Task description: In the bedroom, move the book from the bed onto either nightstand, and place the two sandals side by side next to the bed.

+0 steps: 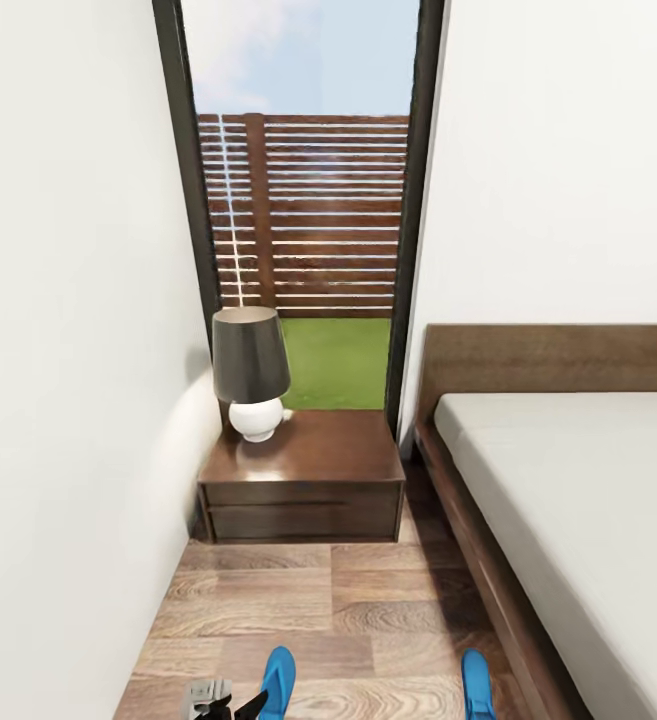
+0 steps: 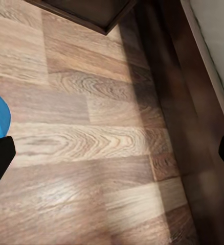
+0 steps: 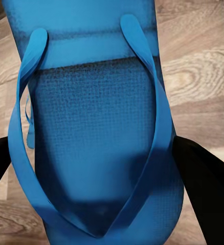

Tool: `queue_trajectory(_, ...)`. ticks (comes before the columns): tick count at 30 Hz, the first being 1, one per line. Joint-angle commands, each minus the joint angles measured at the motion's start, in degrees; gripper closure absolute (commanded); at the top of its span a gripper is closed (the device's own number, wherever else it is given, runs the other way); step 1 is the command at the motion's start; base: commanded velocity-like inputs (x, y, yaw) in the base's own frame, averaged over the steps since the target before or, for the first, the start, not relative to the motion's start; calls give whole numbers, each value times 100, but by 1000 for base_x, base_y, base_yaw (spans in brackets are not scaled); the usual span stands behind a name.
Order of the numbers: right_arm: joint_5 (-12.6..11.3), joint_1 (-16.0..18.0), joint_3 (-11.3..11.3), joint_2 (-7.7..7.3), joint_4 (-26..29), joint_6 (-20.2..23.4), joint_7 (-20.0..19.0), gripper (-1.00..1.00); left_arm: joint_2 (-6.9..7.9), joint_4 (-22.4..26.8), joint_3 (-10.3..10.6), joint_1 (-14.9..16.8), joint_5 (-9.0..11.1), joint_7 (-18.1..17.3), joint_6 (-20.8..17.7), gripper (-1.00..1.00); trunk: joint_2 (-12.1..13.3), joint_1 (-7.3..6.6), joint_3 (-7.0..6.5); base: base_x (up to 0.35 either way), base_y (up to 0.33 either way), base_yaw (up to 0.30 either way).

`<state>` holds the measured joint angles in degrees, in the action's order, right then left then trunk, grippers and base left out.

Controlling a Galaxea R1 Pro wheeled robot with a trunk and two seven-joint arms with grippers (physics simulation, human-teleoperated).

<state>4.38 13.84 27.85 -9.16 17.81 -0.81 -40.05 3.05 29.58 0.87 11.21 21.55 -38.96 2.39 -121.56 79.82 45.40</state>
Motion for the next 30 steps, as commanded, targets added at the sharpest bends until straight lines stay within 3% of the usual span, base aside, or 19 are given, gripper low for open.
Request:
queue_trajectory(1, 46, 5, 45, 2, 0, -8, -31, 100, 2, -6, 9, 4, 16, -14, 25, -100, -2, -1, 5, 90, -66, 0)
queue_trajectory(8, 46, 5, 45, 2, -1, -7, -33, 100, 2, -5, 9, 4, 11, -15, 25, -100, -2, -1, 5, 145, -129, 0)
queue_trajectory(30, 46, 5, 45, 2, 0, -7, -32, 100, 2, -5, 9, 4, 14, -15, 25, -100, -2, -1, 5, 88, -14, 0)
